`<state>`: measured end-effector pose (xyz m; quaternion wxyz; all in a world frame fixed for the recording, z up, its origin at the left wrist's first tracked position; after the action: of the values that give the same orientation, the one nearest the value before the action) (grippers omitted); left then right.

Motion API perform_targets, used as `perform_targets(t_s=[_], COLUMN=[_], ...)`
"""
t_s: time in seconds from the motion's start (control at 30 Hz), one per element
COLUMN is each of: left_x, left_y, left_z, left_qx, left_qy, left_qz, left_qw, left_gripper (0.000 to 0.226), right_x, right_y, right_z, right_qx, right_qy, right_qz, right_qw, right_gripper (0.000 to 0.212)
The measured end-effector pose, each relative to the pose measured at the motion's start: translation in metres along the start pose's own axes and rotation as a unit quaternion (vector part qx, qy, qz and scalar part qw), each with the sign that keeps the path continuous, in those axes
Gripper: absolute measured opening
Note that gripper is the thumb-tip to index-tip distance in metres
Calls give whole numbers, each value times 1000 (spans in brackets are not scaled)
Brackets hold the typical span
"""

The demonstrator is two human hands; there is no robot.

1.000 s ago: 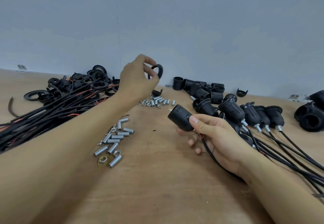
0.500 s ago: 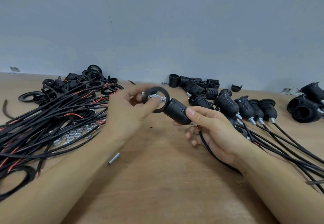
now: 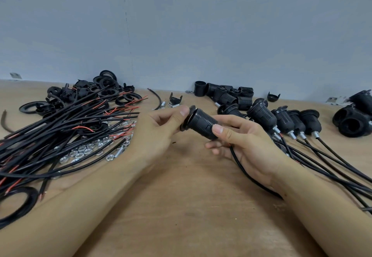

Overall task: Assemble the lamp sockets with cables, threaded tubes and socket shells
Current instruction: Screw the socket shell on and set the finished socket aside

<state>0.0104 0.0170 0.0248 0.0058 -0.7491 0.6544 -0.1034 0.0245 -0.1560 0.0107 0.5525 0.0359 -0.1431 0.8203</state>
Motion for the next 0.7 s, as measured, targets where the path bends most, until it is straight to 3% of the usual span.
perform_targets(t_s=[0.13,0.23,0.4,0.53,0.7], left_x=[3,5,9,12,14], left_y=[-2,-1,4,6,8], left_z=[1,-3,-9,-6,-7], left_qx=[-30,-7,43,33,39], left_qy=[86,40,-30,-35,-62], left_qz=[60,74,95,91,101], left_qw=[994,996,994,995,992], left_gripper=[26,38,35,32,32], right_x=[-1,-1,1,2,12], right_y=[0,0,3,8,15], right_z=[3,5,17,32,41], right_qx=[-12,-18,-88,-194,-300], right_qy=[1,13,83,215,332], right_qz=[-2,-3,-1,-31,-7], right_qw=[1000,1000,993,957,894], right_gripper=[43,45,44,40,44])
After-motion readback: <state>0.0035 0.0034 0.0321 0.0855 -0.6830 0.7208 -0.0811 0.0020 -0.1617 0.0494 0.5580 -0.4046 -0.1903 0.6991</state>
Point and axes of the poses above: each hand's wrist, its own y-axis away from the middle knuckle, its own x-axis out of the palm, z = x × y, the point moved 7 cm from there along -y, towards the middle knuckle, and after that the axes turned 9 degrees about -x, right-handed, at the moved point
